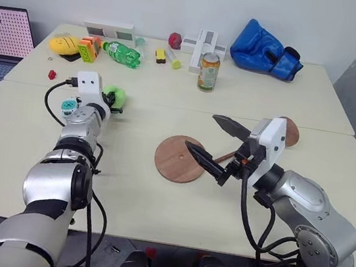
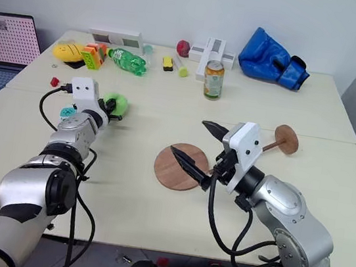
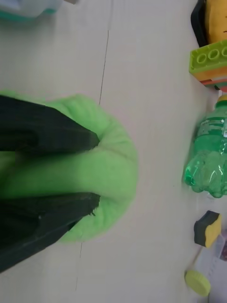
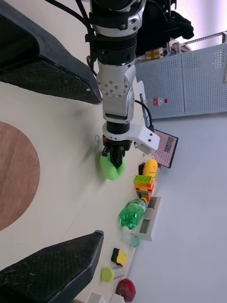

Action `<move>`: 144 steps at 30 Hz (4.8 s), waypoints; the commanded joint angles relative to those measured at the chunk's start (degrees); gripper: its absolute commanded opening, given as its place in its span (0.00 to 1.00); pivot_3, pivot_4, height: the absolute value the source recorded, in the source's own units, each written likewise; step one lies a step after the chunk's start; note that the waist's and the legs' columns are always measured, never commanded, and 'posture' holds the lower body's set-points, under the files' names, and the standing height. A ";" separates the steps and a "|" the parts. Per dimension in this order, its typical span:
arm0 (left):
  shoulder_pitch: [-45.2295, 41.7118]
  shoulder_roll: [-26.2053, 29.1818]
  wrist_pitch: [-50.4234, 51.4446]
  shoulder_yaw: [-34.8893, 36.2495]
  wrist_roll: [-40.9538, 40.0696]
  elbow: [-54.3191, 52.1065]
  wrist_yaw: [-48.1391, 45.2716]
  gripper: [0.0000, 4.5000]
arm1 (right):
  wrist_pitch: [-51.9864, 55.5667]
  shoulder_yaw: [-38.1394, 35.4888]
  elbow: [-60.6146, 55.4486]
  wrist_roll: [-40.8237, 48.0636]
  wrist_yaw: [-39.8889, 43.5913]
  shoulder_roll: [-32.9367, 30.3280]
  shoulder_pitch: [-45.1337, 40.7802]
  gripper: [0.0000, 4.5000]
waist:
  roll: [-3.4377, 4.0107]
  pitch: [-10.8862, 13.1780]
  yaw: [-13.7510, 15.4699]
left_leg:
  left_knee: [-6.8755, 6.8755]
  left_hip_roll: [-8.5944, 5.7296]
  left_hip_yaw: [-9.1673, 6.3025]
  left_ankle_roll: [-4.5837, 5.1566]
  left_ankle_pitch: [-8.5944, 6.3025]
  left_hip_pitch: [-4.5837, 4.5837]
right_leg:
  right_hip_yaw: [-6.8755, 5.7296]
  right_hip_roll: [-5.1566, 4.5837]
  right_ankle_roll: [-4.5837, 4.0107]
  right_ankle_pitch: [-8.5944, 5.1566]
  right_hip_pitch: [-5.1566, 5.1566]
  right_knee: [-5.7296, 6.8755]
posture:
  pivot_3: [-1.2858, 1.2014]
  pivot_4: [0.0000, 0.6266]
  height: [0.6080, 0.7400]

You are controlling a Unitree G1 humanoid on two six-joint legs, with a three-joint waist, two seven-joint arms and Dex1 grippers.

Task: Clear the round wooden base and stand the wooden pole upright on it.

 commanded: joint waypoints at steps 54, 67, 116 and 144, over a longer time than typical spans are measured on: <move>24.15 5.17 26.92 -23.23 -17.57 -79.31 -54.95 0.99 | 7.41 -32.38 82.70 16.48 -0.18 -0.68 -21.18 1.00 | 0.25 0.12 -1.59 | 0.25 0.09 0.51 0.31 -0.17 0.27 | 0.53 0.11 -0.01 0.00 0.07 0.42 | 0.52 0.24 1.00; 26.44 5.66 28.74 -22.98 -18.23 -83.46 -52.92 1.00 | -3.26 -30.24 105.99 5.28 11.36 -1.45 -34.67 0.92 | 0.25 0.11 -1.69 | 0.27 0.12 0.55 0.31 -0.17 0.36 | 0.58 0.11 -0.01 0.00 0.12 0.45 | 0.52 0.24 1.00; 78.21 -3.87 11.74 -9.31 -11.40 -104.85 -28.66 1.00 | -3.36 1.53 26.83 -5.14 4.48 9.91 -21.62 0.06 | 0.64 0.20 0.43 | 0.25 0.12 0.28 0.42 -0.27 -0.12 | 0.29 0.01 -0.01 0.01 -0.18 0.20 | 0.52 0.24 1.00; 77.36 -3.12 11.53 -10.58 -12.14 -104.37 -27.14 1.00 | -5.04 5.09 29.01 -8.84 6.63 10.70 -20.01 0.06 | 0.64 0.21 0.20 | 0.20 0.14 0.29 0.43 -0.27 -0.07 | 0.31 0.03 -0.01 0.01 -0.16 0.20 | 0.52 0.24 1.00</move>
